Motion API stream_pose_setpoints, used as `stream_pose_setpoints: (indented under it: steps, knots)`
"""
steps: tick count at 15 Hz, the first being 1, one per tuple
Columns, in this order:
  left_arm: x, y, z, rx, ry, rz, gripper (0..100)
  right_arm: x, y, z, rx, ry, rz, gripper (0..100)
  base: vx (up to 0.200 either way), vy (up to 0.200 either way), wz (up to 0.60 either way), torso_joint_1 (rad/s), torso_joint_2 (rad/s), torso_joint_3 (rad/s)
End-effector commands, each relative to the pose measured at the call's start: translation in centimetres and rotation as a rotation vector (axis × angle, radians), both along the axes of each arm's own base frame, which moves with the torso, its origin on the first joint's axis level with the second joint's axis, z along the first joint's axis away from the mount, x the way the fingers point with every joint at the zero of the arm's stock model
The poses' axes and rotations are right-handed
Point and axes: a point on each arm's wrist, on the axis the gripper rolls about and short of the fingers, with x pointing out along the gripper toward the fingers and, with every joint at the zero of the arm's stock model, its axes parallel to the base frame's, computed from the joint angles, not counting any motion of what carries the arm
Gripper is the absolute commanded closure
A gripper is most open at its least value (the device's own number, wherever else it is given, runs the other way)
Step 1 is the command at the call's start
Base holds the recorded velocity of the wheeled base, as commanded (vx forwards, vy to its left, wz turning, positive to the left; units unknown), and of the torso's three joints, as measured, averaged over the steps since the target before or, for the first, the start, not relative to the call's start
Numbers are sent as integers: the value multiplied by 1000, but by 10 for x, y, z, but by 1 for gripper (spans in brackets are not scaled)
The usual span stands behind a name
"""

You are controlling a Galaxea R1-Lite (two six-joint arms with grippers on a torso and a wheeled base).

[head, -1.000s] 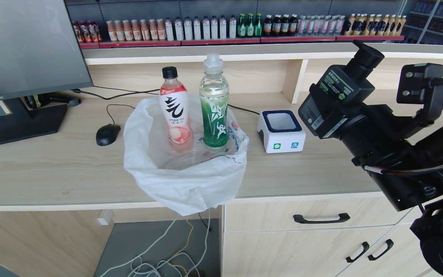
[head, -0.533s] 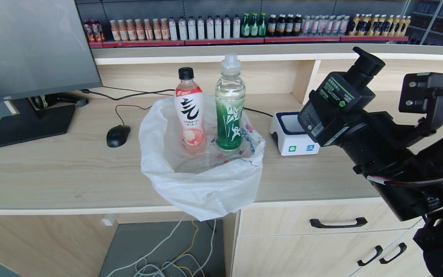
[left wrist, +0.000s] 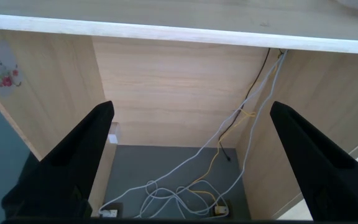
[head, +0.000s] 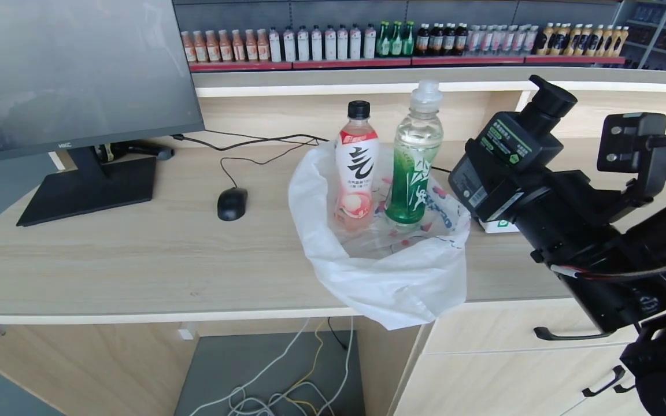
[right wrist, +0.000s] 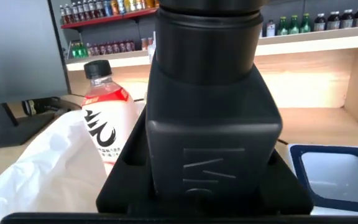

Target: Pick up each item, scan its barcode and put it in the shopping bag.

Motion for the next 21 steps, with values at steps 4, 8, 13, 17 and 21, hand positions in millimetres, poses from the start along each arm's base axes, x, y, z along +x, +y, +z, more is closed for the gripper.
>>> stream_pose_setpoints:
  steps: [4, 8, 13, 17, 21]
  knots:
    - [0, 0, 0, 0, -1, 1, 0, 15, 22, -17, -48, 28, 86, 100, 0, 0, 0, 0, 0, 0]
    - [0, 0, 0, 0, -1, 1, 0, 24, 38, -33, -75, 65, 113, 100, 0, 0, 0, 0, 0, 0]
    - [0, 0, 0, 0, -1, 1, 0, 31, 44, -48, -131, 89, 98, 100, 0, 0, 0, 0, 0, 0]
    - [0, 0, 0, 0, -1, 1, 0, 36, 48, -52, -187, 74, 80, 100, 0, 0, 0, 0, 0, 0]
    - [0, 0, 0, 0, -1, 1, 0, 46, 55, -68, -210, 105, 80, 100, 0, 0, 0, 0, 0, 0]
